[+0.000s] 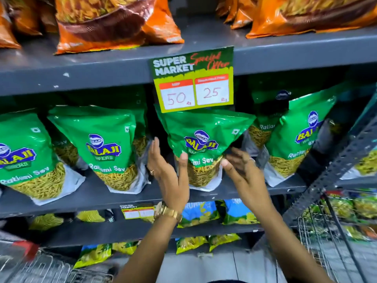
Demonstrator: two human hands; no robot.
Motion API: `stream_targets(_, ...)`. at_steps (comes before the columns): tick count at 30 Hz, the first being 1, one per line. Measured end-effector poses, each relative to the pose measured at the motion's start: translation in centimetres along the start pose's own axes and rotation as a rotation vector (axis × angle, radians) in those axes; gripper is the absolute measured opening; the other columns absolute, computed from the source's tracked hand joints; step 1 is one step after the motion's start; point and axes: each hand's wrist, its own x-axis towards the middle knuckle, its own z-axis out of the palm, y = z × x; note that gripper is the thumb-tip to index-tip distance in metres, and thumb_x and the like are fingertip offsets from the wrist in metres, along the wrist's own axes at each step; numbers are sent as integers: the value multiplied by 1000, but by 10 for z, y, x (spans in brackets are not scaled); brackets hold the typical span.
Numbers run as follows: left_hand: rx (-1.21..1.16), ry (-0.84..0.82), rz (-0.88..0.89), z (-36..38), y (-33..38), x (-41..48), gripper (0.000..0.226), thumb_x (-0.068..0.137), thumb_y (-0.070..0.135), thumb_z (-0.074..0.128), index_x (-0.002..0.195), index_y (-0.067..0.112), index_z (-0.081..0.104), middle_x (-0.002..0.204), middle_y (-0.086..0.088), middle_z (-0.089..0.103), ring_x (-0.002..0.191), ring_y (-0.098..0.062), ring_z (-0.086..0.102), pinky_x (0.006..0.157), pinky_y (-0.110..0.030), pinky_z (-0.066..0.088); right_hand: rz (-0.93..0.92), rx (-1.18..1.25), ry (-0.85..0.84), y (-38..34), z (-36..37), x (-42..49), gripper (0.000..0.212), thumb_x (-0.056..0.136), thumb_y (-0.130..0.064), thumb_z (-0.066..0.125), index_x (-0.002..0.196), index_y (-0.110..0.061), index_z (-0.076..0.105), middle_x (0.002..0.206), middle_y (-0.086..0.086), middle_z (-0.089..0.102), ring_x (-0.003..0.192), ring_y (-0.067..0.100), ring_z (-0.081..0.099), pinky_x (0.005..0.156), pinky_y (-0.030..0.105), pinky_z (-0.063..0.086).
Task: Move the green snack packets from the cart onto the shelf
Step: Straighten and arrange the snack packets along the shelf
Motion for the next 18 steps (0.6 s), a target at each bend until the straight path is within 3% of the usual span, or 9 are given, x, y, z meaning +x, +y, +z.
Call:
stream_targets(1, 45, 3, 104, 1, 4, -11, 67, 92, 56, 44, 148, 26, 19, 156, -5, 23, 149, -13, 16, 121, -33, 18, -25, -75, 36, -1, -12, -9, 41, 90, -49, 55, 119, -19, 59, 103, -7, 70, 93, -8, 64, 78, 11, 50)
stream_targets(3, 105, -56, 318, 8, 16, -35, 63, 93, 51, 48, 145, 23, 26, 152, -13, 28, 147, -10, 17, 118, -38, 22, -96, -242, 248, 7, -38, -21, 36, 92, -47, 50, 94, -14, 63, 83, 3, 70, 80, 10, 64, 68, 18, 48)
stream_targets(5, 37, -227, 508, 16, 25, -55, 53, 94, 47, 49, 139, 23, 33, 146, -7, 36, 144, -6, 25, 114, -40, 30, -101, -195, 459, 19, -59, -25, 27, 92, -42, 50, 92, -16, 58, 87, 5, 65, 83, 17, 60, 70, 10, 43)
stream_targets(7, -155, -478, 532, 29, 32, -73, 42, 97, 44, 43, 133, 23, 44, 140, 9, 45, 136, -4, 39, 109, -36, 36, -76, -78, 579, 34, -75, -22, 22, 92, -44, 50, 104, -25, 51, 103, 5, 59, 97, 18, 57, 83, 12, 41)
stream_targets(10, -377, -579, 135, 60, 51, -90, 34, 97, 45, 41, 126, 31, 52, 133, 19, 53, 125, -6, 51, 105, -30, 41, -1, 22, 554, 56, -91, -7, 46, 92, -46, 48, 130, -21, 44, 129, 1, 51, 119, 12, 49, 97, 11, 38)
stream_targets(12, -454, -576, -189, 87, 61, -96, 35, 92, 50, 45, 126, 42, 48, 130, 30, 52, 125, 1, 49, 108, -27, 40, 40, 36, 539, 64, -99, 8, 70, 88, -62, 45, 141, -18, 36, 141, -1, 46, 128, 12, 45, 107, 22, 36)
stream_targets(14, -444, -621, -300, 115, 62, -98, 45, 87, 57, 45, 130, 49, 36, 136, 39, 41, 133, 6, 39, 113, -25, 33, 70, 72, 523, 65, -107, 28, 73, 86, -67, 42, 140, -17, 38, 143, 1, 49, 128, 14, 48, 108, 32, 39)
stream_targets(16, -427, -682, -329, 135, 66, -99, 50, 90, 56, 43, 136, 46, 23, 148, 27, 29, 141, 4, 26, 117, -26, 23, 107, 118, 506, 63, -115, 44, 61, 91, -60, 41, 136, -18, 46, 138, 3, 55, 122, 14, 53, 105, 34, 44)
stream_targets(18, -448, -682, -380, 150, 71, -97, 51, 98, 43, 36, 144, 37, 15, 157, 14, 16, 145, 1, 17, 118, -24, 18, 168, 259, 493, 60, -121, 59, 65, 87, -69, 39, 132, -24, 52, 137, 0, 57, 124, 16, 54, 110, 41, 41)
